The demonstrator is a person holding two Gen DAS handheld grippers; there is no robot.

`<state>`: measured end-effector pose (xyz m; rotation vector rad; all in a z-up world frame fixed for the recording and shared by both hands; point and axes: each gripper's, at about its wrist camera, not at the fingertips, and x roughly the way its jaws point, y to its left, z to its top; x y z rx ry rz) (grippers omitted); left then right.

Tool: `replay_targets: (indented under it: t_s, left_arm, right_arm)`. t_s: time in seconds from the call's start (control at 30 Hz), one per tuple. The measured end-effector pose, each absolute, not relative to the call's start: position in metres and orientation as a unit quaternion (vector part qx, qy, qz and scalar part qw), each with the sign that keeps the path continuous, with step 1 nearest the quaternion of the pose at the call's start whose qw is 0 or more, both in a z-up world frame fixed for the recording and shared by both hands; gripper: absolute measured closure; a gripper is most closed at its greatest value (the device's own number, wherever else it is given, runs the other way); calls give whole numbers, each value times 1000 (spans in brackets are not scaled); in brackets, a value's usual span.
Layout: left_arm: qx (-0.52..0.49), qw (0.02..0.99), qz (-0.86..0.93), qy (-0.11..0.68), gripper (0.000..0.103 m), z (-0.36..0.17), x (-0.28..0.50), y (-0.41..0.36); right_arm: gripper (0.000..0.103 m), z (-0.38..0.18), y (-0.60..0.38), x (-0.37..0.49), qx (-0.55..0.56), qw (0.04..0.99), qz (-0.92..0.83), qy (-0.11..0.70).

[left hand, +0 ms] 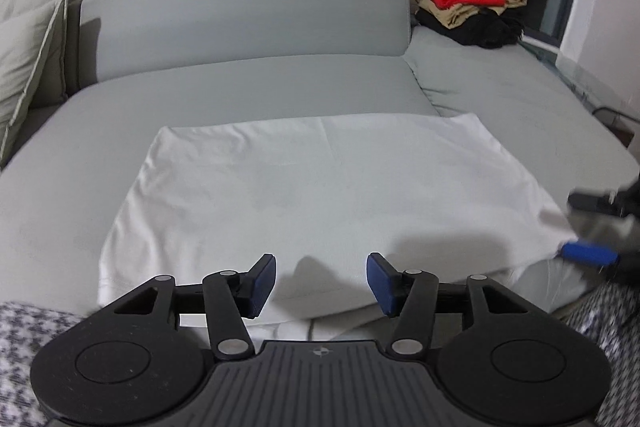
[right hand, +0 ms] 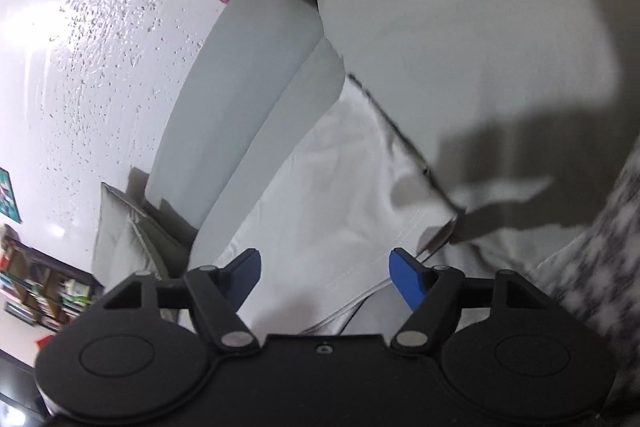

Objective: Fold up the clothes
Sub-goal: 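Open both grippers and bring them to the folded shirt's edge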

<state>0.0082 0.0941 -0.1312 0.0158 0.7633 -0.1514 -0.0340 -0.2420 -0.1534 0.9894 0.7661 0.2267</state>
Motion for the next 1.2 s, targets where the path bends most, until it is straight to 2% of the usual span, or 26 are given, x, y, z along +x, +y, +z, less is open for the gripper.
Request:
replay_targets:
  t_s: [0.27, 0.7, 0.9, 0.97, 1.0, 1.03, 1.07, 1.1, 1.17, 1.2]
  left_arm:
    - [-15, 918, -69, 391, 50, -147, 13, 98]
    - [-39, 919, -63, 387, 50, -145, 20, 107]
    - [-59, 920, -42, 385, 50, -132, 41, 136]
    - [-43, 915, -19, 401, 53, -131, 53, 149]
    - [-17, 908, -3, 419, 60, -135, 59, 154]
    - [9, 900, 14, 436, 70, -138, 66, 159]
    - [35, 890, 30, 453, 75, -142, 72, 164]
    - [57, 878, 41, 473, 74, -150, 77, 168]
    - [71, 874, 26, 480, 73, -151, 76, 174]
    - [82, 871, 21, 484, 73, -150, 75, 174]
  right_arm:
    - [53, -187, -226, -20, 518, 742, 106, 411]
    - [56, -209, -240, -23, 612, 722, 68, 315]
    - [57, -219, -256, -5, 627, 729, 15, 273]
    - [58, -223, -257, 2, 632, 728, 8, 267]
    - [59, -224, -257, 5, 630, 730, 5, 266]
    - [61, -222, -255, 7, 620, 738, 2, 267]
    - [66, -221, -254, 9, 610, 746, 0, 269]
    - [70, -219, -252, 11, 601, 752, -4, 271]
    - [91, -218, -251, 14, 587, 760, -18, 279]
    - [96, -217, -251, 16, 581, 762, -26, 283]
